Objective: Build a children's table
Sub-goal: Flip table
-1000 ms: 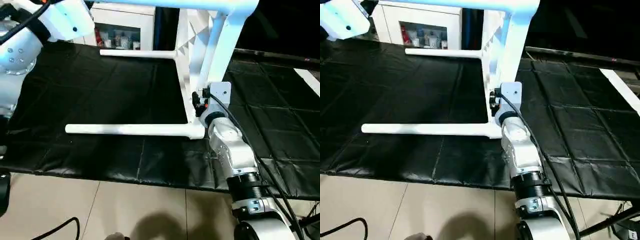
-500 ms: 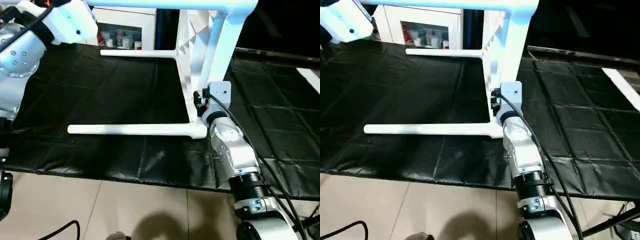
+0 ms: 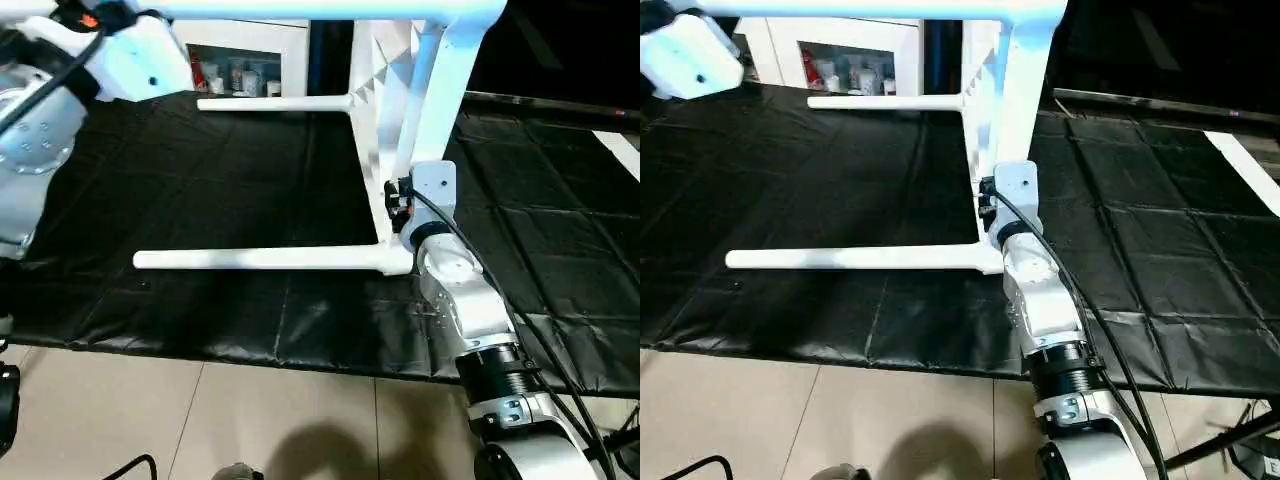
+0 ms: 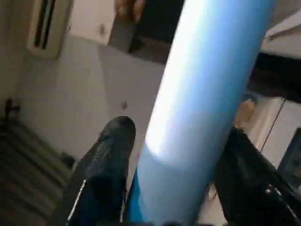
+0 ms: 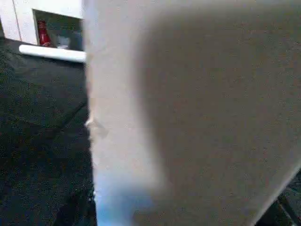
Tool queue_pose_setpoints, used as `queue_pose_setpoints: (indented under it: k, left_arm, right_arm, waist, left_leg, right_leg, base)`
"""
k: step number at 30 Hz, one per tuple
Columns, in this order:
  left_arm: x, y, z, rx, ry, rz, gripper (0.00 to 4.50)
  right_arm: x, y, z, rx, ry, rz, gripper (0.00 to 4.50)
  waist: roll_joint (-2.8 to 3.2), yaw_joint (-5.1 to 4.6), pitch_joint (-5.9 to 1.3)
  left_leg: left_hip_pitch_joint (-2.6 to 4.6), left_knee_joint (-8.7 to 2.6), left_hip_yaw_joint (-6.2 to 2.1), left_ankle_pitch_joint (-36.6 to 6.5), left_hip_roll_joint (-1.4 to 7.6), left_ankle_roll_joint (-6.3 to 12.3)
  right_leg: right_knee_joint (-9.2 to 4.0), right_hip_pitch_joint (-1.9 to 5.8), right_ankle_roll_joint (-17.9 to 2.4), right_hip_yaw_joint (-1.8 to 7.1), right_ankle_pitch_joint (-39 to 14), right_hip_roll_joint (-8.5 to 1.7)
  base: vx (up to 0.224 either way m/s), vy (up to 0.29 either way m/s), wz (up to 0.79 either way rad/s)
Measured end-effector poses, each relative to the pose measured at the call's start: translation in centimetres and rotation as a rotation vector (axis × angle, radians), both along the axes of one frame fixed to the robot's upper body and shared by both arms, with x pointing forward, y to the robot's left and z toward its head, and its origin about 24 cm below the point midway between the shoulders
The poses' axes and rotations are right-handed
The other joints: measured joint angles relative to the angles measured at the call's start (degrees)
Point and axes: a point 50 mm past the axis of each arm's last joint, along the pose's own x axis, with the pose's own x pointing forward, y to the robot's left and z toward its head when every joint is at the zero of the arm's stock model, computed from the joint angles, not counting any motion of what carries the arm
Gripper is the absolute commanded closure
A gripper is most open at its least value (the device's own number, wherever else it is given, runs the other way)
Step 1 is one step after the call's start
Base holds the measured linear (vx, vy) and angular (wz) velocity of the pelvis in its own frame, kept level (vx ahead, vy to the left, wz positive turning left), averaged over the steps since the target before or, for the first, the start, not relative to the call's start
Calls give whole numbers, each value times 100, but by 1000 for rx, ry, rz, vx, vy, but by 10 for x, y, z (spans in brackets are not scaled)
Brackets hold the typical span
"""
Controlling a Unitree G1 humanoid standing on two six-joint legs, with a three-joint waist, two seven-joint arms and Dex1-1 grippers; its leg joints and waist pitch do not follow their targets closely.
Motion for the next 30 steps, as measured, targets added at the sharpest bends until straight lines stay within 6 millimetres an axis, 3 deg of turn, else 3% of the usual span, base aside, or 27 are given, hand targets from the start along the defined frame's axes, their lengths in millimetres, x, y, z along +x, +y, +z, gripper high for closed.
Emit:
queue_pose_setpoints:
  k: [9, 23, 30]
  left_arm:
    - [-2, 12, 0, 15, -3, 70, 145]
    - [-4, 12, -4, -1, 11, 38, 253]
    - [-4, 11, -4, 4, 30, 39, 268]
  right_arm:
    - [0, 0, -1, -6, 0, -8, 261]
    - [1, -2, -1, -25, -8, -11, 261]
    - [3, -10, 3, -61, -29, 4, 261]
  waist:
    - [-1, 22, 0]
    - [4, 39, 3]
    - [47, 83, 31]
  left_leg:
    - [-2, 1, -2, 0, 0, 0]
    - [-1, 1, -2, 0, -1, 0]
    - [-4, 1, 3, 0, -1, 0]
  right_leg:
    - [1, 0, 0, -2, 0, -1]
    - [5, 0, -2, -2, 1, -1]
    - [7, -5, -2, 2, 1, -2]
  base:
    - [0, 0, 0]
    - [0, 0, 0]
    - [0, 0, 0]
